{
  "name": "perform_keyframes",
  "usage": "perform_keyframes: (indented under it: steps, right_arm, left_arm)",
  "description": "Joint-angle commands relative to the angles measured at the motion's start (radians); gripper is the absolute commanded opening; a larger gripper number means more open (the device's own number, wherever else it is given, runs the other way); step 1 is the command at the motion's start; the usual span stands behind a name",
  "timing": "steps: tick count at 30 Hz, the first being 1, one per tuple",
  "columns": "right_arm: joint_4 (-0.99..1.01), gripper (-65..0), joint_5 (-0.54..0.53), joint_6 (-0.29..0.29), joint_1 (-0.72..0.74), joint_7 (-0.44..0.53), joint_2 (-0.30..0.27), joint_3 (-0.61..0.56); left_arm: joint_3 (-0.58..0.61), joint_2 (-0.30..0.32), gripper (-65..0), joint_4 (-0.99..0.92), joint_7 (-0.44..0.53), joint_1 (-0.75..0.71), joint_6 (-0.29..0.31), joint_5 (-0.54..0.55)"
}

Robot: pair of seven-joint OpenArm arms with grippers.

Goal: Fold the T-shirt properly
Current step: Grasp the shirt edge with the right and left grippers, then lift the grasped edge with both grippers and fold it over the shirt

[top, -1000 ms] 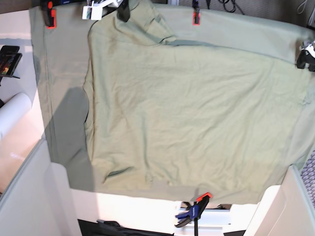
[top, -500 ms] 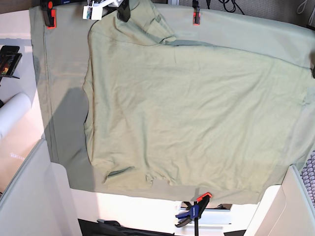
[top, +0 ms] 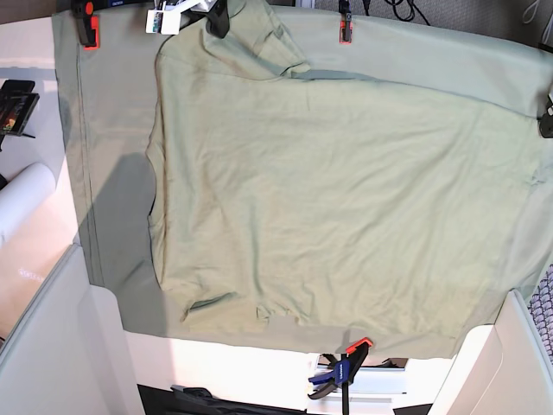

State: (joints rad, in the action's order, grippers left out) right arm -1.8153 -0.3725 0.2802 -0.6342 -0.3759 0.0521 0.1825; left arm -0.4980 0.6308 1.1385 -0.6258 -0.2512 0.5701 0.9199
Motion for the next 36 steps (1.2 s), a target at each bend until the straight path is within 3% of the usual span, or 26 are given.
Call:
perform_keyframes:
  steps: [1,5,13,14,18,19,28,32,36]
  right_arm:
    - [-0.013,-65.0,-0.001,0.005,-0.006,0.005,-0.003,0.000]
    - [-0.013,-65.0,-0.002,0.005,-0.006,0.005,-0.003,0.000]
    - [-0.013,-65.0,-0.002,0.005,-0.006,0.006,-0.002,0.000]
    - [-0.013,-65.0,-0.002,0.005,-0.006,0.005,-0.002,0.000]
    - [-0.013,-65.0,-0.002,0.005,-0.006,0.010,-0.002,0.000]
    - [-0.013,-65.0,-0.002,0.005,-0.006,0.010,-0.002,0.000]
    - [-0.039,-65.0,-0.022,0.006,-0.004,-0.010,-0.003,0.010]
    - [-0.112,-65.0,-0.104,0.008,-0.021,-0.101,-0.004,0.070]
    - [-0.220,-65.0,-0.195,0.012,-0.043,-0.133,-0.005,0.152]
  left_arm:
    - [0.012,0.014,-24.5,0.008,-0.017,0.003,0.022,0.003]
    - [0.068,0.015,-24.5,0.015,-0.019,0.002,0.083,0.008]
    - [0.146,0.014,-25.5,0.015,-0.014,0.002,0.086,-0.008]
    - [0.146,0.015,-30.0,0.015,-0.003,0.002,0.086,-0.007]
    - [0.146,0.015,-60.6,0.015,0.041,0.002,0.098,-0.031]
    - [0.146,0.015,-65.0,0.015,0.047,0.002,0.103,-0.039]
    - [0.133,0.045,-65.0,0.015,0.038,0.002,0.128,-0.067]
    - [0.117,0.098,-65.0,0.016,-0.051,0.002,0.128,0.068]
    - [0.117,0.137,-65.0,0.021,-0.151,0.001,0.128,0.200]
